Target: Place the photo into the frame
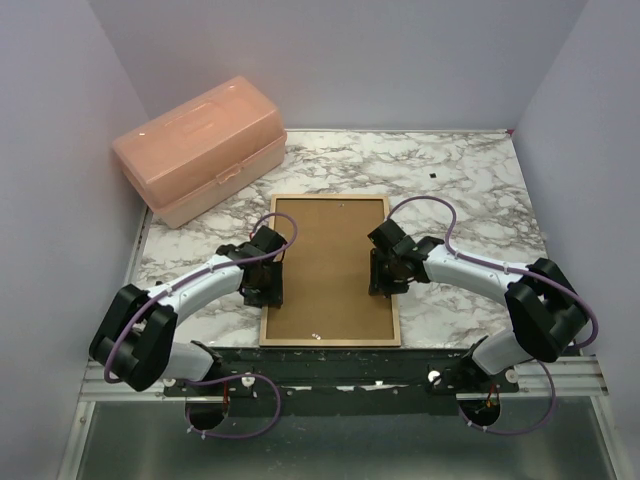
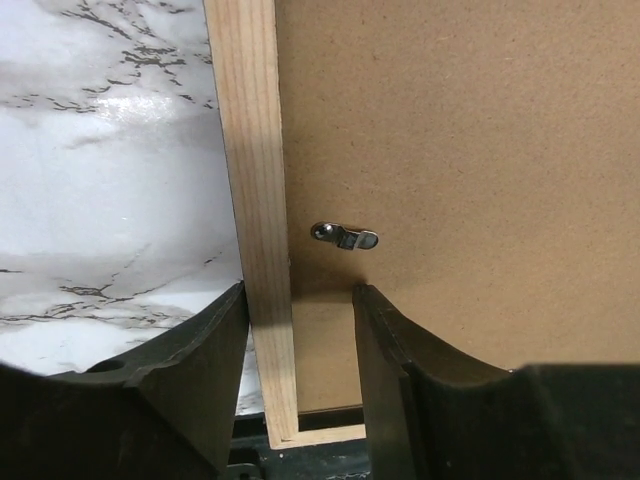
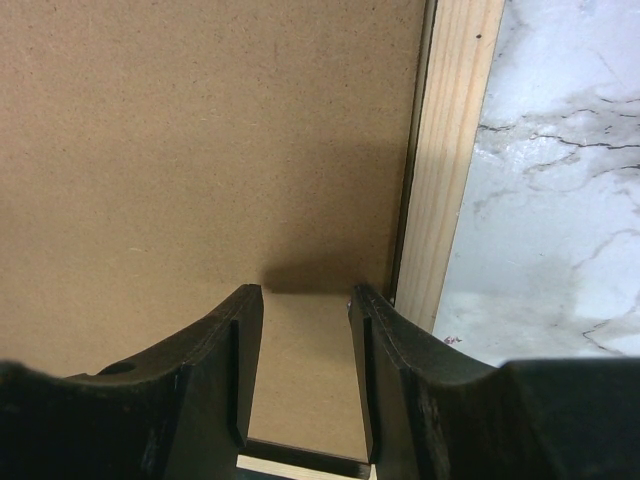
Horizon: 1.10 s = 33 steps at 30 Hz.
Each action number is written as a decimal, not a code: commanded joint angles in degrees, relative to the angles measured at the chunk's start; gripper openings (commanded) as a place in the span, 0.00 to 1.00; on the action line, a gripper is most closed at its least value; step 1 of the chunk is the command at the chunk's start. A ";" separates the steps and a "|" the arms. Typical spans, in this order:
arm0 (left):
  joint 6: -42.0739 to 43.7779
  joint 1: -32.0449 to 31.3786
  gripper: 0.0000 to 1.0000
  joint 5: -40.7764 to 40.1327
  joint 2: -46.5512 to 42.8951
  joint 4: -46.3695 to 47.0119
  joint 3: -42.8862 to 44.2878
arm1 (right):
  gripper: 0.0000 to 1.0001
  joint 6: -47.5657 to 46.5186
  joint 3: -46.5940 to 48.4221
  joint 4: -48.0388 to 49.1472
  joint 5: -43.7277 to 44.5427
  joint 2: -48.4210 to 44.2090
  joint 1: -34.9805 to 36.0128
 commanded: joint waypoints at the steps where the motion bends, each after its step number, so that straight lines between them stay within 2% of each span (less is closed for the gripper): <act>1: -2.03 -0.71 0.42 -3.07 2.42 -1.96 0.64 | 0.47 0.78 -1.60 1.50 -1.10 3.33 -0.13; 3: -2.11 -0.68 0.34 -3.88 3.40 -2.48 1.77 | 0.47 0.74 -1.76 1.52 -1.26 3.24 -0.15; 7: -2.31 -0.60 0.33 -5.59 5.59 -2.91 4.38 | 0.47 0.78 -2.19 1.76 -1.50 3.32 -0.14; 22: -4.04 -0.22 0.41 -8.27 8.99 0.87 8.14 | 0.47 0.58 -2.99 2.53 -2.49 3.81 -0.13; 33: -2.83 2.42 0.42 -9.62 10.23 2.30 10.65 | 0.47 0.21 -3.00 2.49 -2.87 3.98 -0.15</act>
